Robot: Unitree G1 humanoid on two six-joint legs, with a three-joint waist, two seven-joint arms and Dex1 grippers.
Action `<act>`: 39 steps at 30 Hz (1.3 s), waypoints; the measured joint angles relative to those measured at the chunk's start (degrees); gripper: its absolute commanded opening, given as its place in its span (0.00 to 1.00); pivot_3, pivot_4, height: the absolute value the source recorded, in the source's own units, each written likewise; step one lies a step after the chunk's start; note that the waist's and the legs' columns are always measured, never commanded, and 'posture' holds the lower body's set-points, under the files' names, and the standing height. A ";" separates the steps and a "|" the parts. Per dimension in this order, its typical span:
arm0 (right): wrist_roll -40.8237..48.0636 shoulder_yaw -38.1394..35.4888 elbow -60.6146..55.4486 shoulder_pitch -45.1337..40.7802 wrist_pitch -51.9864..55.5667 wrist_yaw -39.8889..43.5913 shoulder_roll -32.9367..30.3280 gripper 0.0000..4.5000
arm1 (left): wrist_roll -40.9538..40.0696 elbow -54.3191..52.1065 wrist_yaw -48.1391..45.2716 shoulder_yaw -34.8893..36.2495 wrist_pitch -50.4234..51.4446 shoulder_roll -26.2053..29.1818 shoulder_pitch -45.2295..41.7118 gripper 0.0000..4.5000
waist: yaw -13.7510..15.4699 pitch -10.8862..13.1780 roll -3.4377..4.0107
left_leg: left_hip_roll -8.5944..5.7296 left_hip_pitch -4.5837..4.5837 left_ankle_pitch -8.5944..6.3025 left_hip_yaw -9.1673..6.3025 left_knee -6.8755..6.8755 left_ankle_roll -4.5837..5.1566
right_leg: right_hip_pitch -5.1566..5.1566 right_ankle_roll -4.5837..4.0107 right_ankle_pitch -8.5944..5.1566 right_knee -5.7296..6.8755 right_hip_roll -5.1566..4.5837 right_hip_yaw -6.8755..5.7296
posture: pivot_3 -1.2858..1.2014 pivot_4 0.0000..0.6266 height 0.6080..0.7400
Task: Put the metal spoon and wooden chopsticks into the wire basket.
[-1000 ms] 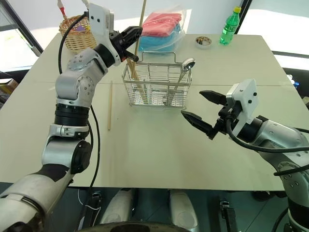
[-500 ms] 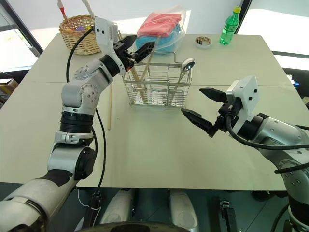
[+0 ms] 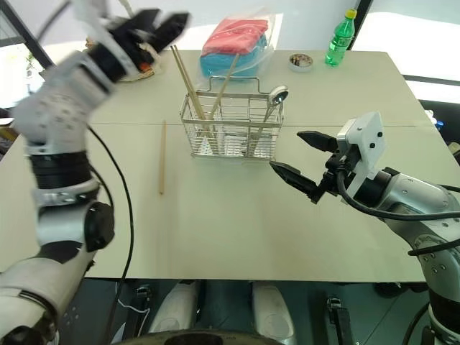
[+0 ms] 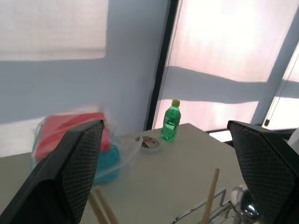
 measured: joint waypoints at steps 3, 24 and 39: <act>-0.41 0.32 0.02 0.00 -0.16 0.20 0.49 1.00 | 1.37 2.01 7.73 4.23 0.53 1.22 0.24 0.98 | -0.17 -0.01 0.02 | -0.01 0.04 0.00 0.00 0.05 0.00 | 0.08 0.01 0.00 0.00 -0.03 0.00 | 0.52 0.24 1.00; -2.07 2.02 1.23 -0.77 -0.50 1.03 1.92 1.00 | 18.54 18.40 28.37 -5.39 11.35 -7.50 5.22 0.98 | 1.11 0.04 -0.10 | -0.09 -0.03 0.00 -0.01 0.09 -0.01 | 0.05 0.09 0.06 -0.01 -0.07 0.00 | 0.52 0.24 1.00; -1.90 1.68 -0.11 1.63 -0.49 0.95 2.14 1.00 | 20.86 33.66 29.78 -5.72 12.87 -11.93 0.52 0.98 | 1.10 0.04 -0.10 | -0.13 -0.04 0.01 0.00 0.09 -0.01 | 0.03 0.10 0.06 -0.02 -0.09 0.01 | 0.52 0.24 1.00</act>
